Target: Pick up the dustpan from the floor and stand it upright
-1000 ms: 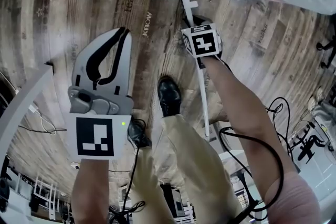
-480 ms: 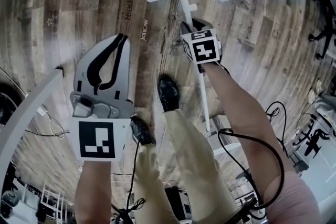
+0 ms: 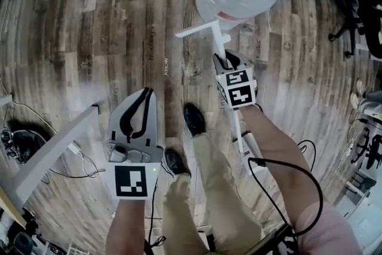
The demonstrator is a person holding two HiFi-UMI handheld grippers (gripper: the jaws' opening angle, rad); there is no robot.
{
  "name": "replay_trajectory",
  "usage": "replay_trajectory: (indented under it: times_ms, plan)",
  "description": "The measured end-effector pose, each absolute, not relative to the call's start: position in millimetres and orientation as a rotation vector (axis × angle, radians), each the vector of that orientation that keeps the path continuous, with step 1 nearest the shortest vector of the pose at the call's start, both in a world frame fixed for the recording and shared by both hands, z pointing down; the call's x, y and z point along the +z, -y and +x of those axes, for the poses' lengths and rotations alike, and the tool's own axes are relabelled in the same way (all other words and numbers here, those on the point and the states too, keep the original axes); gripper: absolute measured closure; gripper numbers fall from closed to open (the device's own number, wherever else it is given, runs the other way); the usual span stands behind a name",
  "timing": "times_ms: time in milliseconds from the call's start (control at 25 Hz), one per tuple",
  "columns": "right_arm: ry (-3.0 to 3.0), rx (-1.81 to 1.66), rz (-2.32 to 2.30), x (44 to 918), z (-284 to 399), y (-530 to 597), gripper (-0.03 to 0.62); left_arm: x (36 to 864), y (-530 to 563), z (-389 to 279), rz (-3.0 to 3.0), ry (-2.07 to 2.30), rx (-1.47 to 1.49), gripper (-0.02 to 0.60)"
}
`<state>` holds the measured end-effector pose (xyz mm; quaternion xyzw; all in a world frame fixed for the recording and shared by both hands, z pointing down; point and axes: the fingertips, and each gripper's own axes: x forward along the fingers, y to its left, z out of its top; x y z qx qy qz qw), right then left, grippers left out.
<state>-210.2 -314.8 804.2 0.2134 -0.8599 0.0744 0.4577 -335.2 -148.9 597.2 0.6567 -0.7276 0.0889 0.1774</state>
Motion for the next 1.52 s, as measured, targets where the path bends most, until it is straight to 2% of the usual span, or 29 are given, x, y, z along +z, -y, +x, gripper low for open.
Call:
replay_trajectory:
  times_ms: [360, 760, 1200, 1520]
  plan:
    - [2.205, 0.125, 0.715, 645.4, -144.0, 291.7, 0.502, 471.6, 104.2, -293.1, 2.021, 2.028, 0.274, 0.565]
    - [2.284, 0.096, 0.882, 514.3, -48.3, 234.4, 0.505, 343.4, 59.4, -229.6, 2.186, 2.021, 0.161, 0.565]
    - [2.324, 0.077, 0.962, 458.4, 62.8, 163.6, 0.503, 289.7, 32.2, -122.6, 2.362, 1.875, 0.188, 0.565]
    - [2.285, 0.082, 0.984, 449.6, 150.4, 112.9, 0.502, 237.4, 12.5, -38.9, 2.51, 1.832, 0.136, 0.565]
